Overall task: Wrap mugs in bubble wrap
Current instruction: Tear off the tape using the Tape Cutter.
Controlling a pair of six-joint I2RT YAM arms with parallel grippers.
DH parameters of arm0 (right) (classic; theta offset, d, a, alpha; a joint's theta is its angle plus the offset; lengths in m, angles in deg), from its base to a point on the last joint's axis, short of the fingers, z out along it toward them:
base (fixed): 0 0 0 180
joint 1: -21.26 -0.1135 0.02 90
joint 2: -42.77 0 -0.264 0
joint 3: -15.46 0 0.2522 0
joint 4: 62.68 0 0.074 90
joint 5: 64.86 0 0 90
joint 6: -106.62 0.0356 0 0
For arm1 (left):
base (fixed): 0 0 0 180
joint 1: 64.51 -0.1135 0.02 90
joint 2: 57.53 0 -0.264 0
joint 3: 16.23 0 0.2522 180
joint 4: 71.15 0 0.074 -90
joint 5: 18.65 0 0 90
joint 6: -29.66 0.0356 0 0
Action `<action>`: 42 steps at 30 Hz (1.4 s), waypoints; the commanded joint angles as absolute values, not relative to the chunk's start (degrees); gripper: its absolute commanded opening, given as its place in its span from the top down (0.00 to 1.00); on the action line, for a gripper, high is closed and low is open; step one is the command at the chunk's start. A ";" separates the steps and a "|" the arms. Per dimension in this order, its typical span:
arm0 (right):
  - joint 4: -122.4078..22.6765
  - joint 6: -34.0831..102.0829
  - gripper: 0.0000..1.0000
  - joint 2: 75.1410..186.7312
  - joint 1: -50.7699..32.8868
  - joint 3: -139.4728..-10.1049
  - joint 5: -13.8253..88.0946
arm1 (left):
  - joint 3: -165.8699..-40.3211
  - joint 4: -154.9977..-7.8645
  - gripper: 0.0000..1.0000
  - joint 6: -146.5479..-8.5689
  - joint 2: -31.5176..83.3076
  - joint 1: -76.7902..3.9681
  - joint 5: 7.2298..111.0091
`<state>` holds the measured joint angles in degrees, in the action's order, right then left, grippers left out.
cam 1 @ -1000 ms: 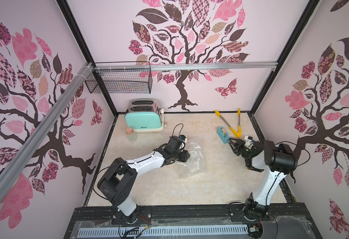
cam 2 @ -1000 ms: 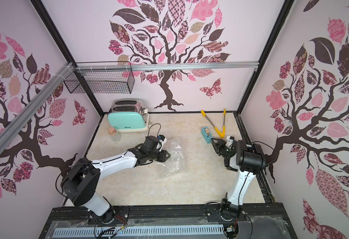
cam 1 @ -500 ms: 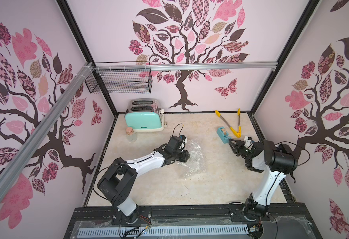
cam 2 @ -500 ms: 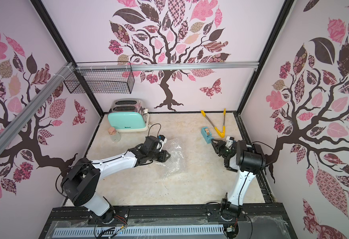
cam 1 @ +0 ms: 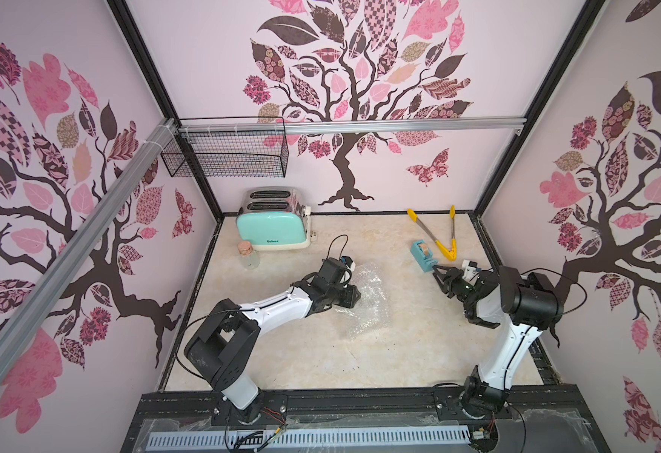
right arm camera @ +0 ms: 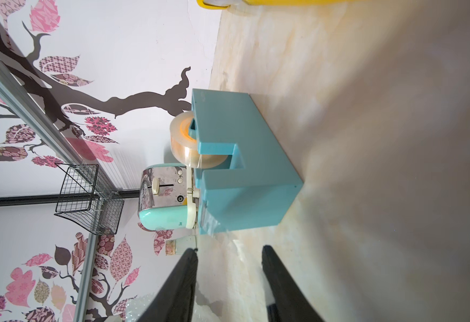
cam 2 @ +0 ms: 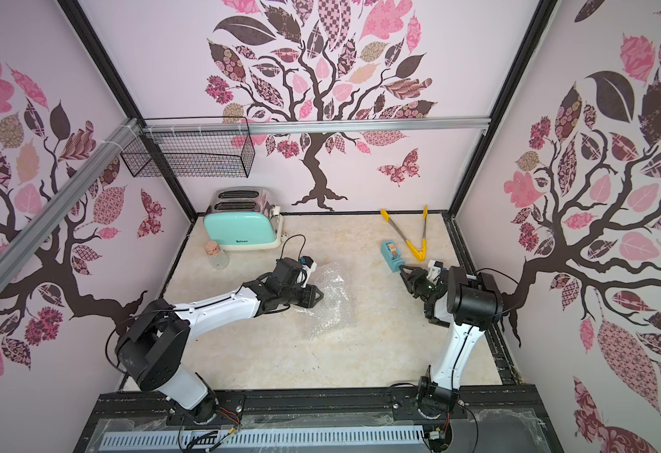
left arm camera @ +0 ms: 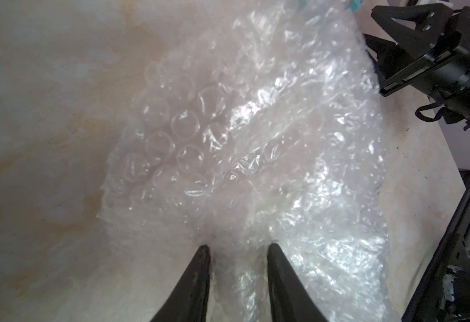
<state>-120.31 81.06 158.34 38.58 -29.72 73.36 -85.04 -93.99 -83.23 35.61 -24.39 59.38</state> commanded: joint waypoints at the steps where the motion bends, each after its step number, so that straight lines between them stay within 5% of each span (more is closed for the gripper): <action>1: -121.25 80.85 0.73 159.95 38.50 -29.58 74.13 | -84.50 -94.89 0.63 -83.18 35.06 -23.72 57.84; 8: -120.45 80.63 1.00 158.07 38.49 -28.67 74.09 | -84.52 -94.89 0.63 -83.17 35.04 -23.57 57.81; 42: -84.00 70.60 1.00 133.91 38.14 -34.45 69.27 | -84.63 -94.91 0.64 -83.19 35.10 -23.55 57.92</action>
<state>-88.75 74.22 136.40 38.25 -31.73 69.47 -85.04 -93.99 -83.26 35.61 -24.33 59.25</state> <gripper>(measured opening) 0.043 0.365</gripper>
